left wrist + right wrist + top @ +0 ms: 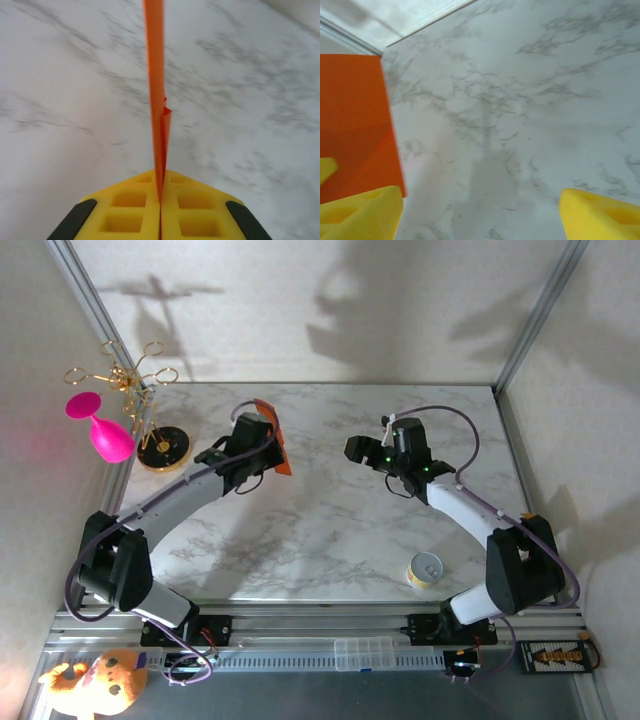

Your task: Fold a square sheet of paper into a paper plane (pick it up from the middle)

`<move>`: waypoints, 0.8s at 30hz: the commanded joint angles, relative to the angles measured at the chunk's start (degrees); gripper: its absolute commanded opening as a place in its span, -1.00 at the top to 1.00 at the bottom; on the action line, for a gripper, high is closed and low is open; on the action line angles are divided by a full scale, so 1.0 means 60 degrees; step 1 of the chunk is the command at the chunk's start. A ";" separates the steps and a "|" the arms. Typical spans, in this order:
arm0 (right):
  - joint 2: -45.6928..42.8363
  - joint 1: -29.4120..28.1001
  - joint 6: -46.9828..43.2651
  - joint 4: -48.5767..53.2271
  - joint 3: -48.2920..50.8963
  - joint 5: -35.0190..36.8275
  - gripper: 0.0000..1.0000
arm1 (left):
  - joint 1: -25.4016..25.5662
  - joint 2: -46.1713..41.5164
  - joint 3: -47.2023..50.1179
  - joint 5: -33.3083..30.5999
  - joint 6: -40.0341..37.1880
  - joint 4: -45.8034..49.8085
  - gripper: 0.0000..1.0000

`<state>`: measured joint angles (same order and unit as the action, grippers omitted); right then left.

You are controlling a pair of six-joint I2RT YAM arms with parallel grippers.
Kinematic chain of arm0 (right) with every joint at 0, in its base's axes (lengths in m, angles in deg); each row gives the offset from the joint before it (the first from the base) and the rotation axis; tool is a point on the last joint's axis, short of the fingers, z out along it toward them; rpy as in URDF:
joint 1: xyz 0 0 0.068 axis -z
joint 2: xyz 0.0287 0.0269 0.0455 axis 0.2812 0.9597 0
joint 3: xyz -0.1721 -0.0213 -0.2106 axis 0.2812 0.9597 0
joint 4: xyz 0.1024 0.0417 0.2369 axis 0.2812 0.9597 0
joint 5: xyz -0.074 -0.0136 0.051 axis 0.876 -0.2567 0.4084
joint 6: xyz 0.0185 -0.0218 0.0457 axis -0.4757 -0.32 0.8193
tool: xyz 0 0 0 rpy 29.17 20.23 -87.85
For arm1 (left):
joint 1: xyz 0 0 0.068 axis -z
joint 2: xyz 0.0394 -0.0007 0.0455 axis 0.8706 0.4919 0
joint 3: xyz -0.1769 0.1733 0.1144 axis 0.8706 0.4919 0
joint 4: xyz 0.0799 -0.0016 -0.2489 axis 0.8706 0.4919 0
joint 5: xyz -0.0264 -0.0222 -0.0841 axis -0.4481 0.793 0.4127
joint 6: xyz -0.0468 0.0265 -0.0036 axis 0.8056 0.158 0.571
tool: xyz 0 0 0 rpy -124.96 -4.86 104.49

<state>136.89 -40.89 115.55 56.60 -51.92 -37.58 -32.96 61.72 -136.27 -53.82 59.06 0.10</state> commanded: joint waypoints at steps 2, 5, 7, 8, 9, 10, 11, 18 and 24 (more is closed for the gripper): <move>-0.0504 0.0069 -0.0051 0.0239 0.0419 0.1576 -0.72 | 0.0770 0.1032 -0.1219 -0.3965 -0.1091 0.3689 0.85; -0.0784 0.0104 0.0381 -0.0092 0.0872 0.1971 -0.72 | 0.1325 0.1946 -0.1802 -0.5306 -0.0756 0.4286 0.85; -0.0897 0.0120 0.0657 -0.0269 0.1136 0.2089 -0.72 | 0.1676 0.2661 -0.2174 -0.5735 -0.0513 0.4569 0.85; -0.0945 0.0123 0.0764 -0.0288 0.1214 0.2147 -0.72 | 0.1839 0.3097 -0.2419 -0.5881 -0.0442 0.4773 0.85; -0.0978 0.0133 0.0826 -0.0267 0.1259 0.2206 -0.71 | 0.1999 0.3477 -0.2638 -0.6037 -0.0338 0.4961 0.85; -0.1007 0.0149 0.0892 -0.0220 0.1289 0.2307 -0.70 | 0.2165 0.3909 -0.2877 -0.6176 -0.0267 0.5148 0.85; -0.1050 0.0145 0.0934 -0.0177 0.1331 0.2397 -0.70 | 0.2299 0.4245 -0.3082 -0.6231 -0.0250 0.5237 0.85; -0.1705 0.0337 0.2045 -0.0650 0.2317 0.2702 -0.70 | 0.2773 0.5200 -0.3312 -0.3483 -0.0215 0.3398 0.57; -0.1726 0.0415 0.2232 -0.0613 0.2488 0.2480 -0.69 | 0.2436 0.4603 -0.2553 -0.0901 0.0082 0.1620 0.21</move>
<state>127.10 -38.70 127.22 54.30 -37.52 -23.13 -16.98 93.21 -153.91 -68.88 58.08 15.51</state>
